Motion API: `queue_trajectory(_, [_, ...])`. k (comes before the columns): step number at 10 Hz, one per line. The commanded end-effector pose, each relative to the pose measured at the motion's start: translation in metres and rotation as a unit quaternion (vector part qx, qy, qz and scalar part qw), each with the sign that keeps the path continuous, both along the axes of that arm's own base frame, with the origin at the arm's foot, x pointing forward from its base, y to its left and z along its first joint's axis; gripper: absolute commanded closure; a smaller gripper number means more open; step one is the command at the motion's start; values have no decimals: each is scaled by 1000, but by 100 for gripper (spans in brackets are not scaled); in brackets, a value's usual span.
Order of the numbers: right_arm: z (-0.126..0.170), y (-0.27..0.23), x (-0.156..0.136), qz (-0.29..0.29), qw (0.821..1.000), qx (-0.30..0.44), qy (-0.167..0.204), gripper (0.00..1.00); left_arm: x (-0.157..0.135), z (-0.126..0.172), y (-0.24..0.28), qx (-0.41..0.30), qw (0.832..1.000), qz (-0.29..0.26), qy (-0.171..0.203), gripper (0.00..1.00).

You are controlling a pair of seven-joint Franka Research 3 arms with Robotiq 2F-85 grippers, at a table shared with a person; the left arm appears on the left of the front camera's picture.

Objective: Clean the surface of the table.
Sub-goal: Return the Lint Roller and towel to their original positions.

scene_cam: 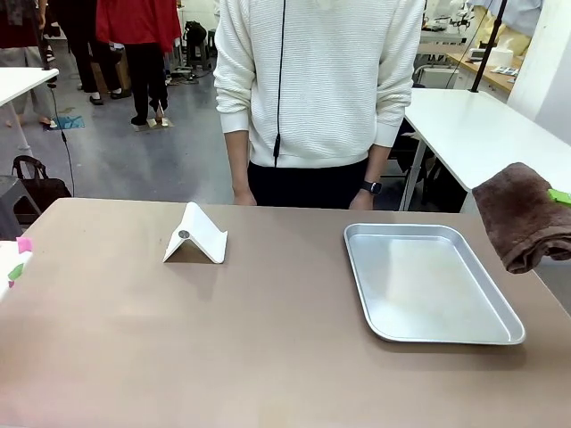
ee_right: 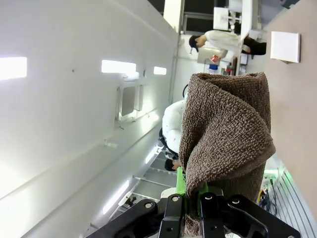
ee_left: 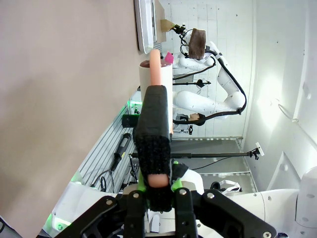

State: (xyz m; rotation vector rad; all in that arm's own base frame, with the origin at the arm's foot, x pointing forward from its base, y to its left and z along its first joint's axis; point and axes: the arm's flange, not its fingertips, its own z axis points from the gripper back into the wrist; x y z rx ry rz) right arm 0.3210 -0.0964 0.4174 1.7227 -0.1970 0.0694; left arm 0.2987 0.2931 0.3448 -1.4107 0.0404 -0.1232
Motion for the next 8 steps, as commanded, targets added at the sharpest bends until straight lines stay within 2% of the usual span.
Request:
queue_trajectory(1, [4, -1, 1, 5, 1000, 7, -4, 91, -4, 4, 1, -5, 1000, -3, 0, 80])
queue_trajectory(3, [0, 0, 0, 0, 1000, 0, 0, 91, 0, 0, 0, 0, 1000, 0, 0, 80])
queue_trajectory(4, [-1, 2, 0, -26, 1000, 9, -6, 91, -2, 12, -4, -17, 1000, -12, -15, 80])
queue_trajectory(5, [3, 15, 7, -25, 999, 9, -19, 91, 7, 29, -21, -10, 999, -43, -28, 80])
queue_trajectory(6, [10, 35, 20, -23, 1000, -12, -7, 91, 23, 49, -50, 31, 997, -72, -25, 80])
queue_trajectory(7, [18, 60, 33, -11, 1000, -28, -8, 91, 40, 67, -81, 43, 992, -110, -39, 80])
queue_trajectory(8, [24, 88, 47, -7, 999, -46, -11, 91, 58, 81, -117, 61, 987, -148, -34, 80])
